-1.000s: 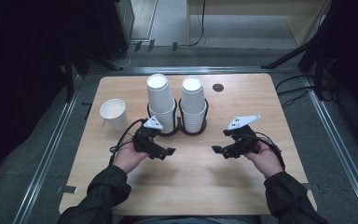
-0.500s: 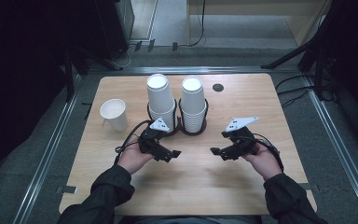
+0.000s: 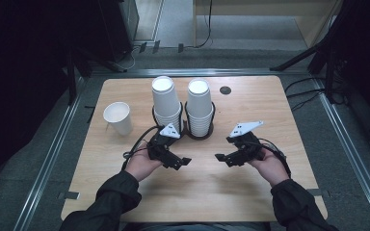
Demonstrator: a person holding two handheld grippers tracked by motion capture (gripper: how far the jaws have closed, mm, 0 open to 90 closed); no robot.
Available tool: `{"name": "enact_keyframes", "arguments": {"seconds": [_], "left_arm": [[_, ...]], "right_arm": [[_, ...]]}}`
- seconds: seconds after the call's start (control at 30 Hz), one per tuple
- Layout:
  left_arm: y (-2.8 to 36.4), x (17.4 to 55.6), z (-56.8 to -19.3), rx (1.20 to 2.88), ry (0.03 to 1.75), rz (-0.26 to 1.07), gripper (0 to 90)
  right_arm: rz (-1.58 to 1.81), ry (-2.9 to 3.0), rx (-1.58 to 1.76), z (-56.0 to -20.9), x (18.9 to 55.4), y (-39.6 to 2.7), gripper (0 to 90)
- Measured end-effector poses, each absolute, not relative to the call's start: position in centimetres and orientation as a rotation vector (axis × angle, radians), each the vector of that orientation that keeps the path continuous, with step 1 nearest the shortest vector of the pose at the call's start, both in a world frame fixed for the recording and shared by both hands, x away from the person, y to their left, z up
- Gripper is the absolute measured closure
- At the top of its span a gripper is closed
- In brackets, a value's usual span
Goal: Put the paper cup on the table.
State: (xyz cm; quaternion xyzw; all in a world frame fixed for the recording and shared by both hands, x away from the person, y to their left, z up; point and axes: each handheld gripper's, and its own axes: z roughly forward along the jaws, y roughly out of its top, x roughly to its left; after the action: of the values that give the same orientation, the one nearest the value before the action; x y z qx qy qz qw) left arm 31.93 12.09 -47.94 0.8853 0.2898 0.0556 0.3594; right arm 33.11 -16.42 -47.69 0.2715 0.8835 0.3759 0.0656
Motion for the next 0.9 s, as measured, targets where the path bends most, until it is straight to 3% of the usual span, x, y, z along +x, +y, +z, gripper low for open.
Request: {"name": "enact_keyframes", "arguments": {"seconds": [0.9], "left_arm": [[12.17,32.09,-48.2,2.307,0.75,0.141,1.1]], "right_arm": [[1.131,2.672,0.806,-47.74,33.08,-16.42,19.6]]}}
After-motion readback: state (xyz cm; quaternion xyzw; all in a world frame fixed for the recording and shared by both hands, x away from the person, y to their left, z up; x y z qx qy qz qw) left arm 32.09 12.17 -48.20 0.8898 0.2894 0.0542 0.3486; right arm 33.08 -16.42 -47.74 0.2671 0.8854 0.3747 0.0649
